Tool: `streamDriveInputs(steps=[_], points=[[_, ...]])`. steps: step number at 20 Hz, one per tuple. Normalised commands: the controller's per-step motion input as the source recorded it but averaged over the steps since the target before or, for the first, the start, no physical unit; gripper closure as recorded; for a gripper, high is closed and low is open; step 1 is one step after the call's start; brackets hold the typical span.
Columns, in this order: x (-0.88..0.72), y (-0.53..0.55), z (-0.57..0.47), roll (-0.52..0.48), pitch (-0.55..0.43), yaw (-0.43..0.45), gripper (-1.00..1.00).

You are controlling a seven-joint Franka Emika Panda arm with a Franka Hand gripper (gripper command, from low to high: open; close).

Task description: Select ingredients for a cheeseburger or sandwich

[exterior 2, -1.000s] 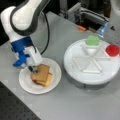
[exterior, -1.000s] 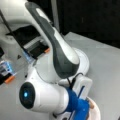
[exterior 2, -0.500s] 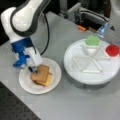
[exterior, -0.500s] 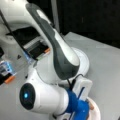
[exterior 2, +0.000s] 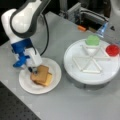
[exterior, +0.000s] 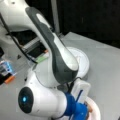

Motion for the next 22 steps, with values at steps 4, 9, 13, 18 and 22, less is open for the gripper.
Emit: streamDriveInputs(steps=[4,9,13,18,22], points=[[-0.03,0.01,-0.11,0.191,-0.166,-0.083,1.00],[-0.08,0.03,-0.14,0.194,-0.180,-0.084,1.00],[-0.16,0.03,-0.15,0.201,-0.188,-0.087,1.00],[-0.14,0.01,-0.12,0.162,-0.177,-0.110,-1.00],[-0.10,0.03,-0.10,0.123,-0.177,-0.115,-1.00]])
